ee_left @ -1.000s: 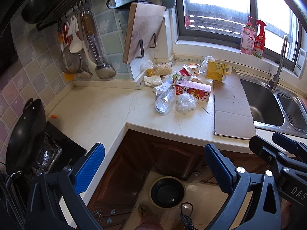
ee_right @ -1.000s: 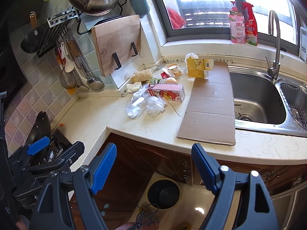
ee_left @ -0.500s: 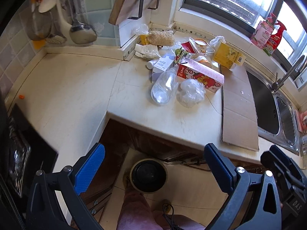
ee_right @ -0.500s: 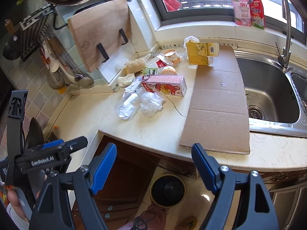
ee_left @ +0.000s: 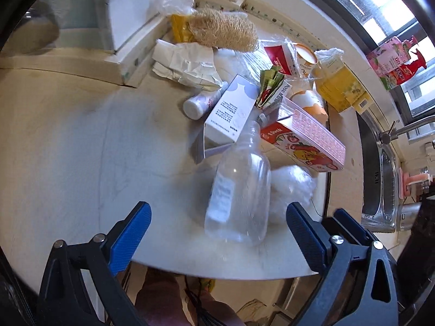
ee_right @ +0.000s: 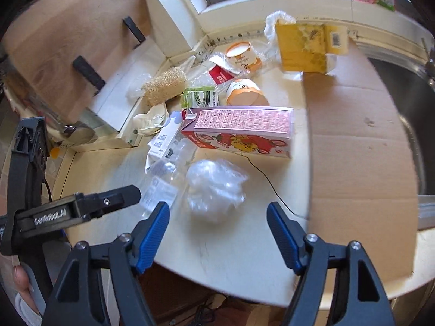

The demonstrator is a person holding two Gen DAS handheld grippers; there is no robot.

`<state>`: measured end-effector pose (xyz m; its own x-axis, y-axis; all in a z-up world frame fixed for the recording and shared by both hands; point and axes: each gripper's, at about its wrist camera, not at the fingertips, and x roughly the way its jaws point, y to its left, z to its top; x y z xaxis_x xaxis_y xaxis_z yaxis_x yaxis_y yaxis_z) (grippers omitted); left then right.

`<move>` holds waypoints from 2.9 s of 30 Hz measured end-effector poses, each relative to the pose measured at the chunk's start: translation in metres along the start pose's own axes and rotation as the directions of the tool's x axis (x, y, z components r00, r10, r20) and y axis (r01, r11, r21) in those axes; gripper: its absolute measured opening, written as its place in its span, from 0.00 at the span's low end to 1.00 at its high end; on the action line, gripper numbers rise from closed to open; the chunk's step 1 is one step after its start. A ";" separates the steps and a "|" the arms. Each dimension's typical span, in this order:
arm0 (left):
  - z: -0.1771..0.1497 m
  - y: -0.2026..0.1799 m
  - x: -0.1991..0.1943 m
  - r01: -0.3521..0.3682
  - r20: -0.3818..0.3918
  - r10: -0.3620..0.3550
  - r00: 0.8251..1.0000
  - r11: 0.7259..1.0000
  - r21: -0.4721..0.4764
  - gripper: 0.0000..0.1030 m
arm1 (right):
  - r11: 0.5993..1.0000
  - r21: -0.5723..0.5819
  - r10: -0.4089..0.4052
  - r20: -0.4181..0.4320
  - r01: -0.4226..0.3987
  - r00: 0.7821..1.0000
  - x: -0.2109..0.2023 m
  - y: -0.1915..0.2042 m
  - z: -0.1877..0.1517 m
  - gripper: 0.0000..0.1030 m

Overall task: Collect trash
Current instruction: 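Grasp the clear plastic bottle with the left tool while the right tool grasps the plastic bag, then carry the bottle and plastic bag down over the floor bin with both tools, then open both tools to drop the bottle and bag into the bin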

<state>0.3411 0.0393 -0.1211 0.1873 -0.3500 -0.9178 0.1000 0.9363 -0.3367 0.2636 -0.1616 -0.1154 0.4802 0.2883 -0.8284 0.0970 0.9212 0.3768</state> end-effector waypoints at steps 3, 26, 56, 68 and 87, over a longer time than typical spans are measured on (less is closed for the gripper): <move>0.012 0.001 0.018 0.006 -0.037 -0.005 0.999 1.000 0.018 0.88 | 1.000 -0.013 -0.022 -0.034 0.021 0.999 0.026 0.001 0.008 0.56; -0.023 -0.040 0.026 -0.019 -0.009 0.020 1.000 0.994 0.106 0.54 | 0.996 -0.064 0.055 -0.058 -0.058 0.997 -0.011 -0.015 -0.032 0.26; -0.282 -0.039 -0.020 -0.162 -0.010 0.163 0.987 0.985 0.060 0.54 | 0.978 -0.174 0.068 -0.270 -0.118 0.961 -0.035 -0.060 -0.204 0.26; -0.313 0.059 0.180 -0.098 -0.289 0.087 0.953 0.995 -0.025 0.55 | 0.998 -0.067 -0.045 -0.447 0.017 0.893 0.151 -0.099 -0.277 0.26; -0.296 0.128 0.322 -0.268 -0.333 0.248 0.910 0.963 -0.016 0.86 | 0.994 0.007 -0.089 -0.539 0.110 0.838 0.294 -0.143 -0.312 0.57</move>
<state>0.1253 0.0543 -0.5220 -0.1303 -0.0766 -0.9885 0.0306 0.9962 -0.0812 0.1188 -0.1268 -0.5418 -0.0763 0.3007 -0.9507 0.1553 0.9454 0.2865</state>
